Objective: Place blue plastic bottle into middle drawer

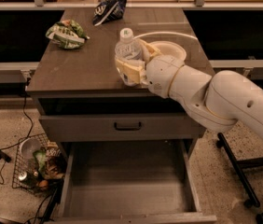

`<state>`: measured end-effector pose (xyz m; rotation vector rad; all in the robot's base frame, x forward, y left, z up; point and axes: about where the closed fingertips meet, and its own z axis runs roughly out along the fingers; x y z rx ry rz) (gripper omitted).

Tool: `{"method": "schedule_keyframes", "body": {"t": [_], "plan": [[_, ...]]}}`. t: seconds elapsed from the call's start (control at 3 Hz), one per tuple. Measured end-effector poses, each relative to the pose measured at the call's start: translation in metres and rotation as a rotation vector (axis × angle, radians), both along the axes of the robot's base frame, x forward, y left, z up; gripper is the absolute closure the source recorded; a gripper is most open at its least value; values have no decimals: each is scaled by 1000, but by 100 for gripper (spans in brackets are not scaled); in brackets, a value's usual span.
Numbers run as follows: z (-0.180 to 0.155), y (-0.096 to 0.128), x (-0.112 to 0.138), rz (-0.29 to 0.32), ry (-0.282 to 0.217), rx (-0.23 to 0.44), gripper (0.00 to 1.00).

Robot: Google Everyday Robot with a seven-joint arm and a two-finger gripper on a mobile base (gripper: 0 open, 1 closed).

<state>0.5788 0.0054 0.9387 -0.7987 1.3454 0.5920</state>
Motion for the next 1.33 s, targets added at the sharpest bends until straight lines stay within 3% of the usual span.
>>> {"method": "schedule_keyframes", "body": {"t": [1.33], "plan": [[1, 0, 0, 0, 0, 0, 100]]}}
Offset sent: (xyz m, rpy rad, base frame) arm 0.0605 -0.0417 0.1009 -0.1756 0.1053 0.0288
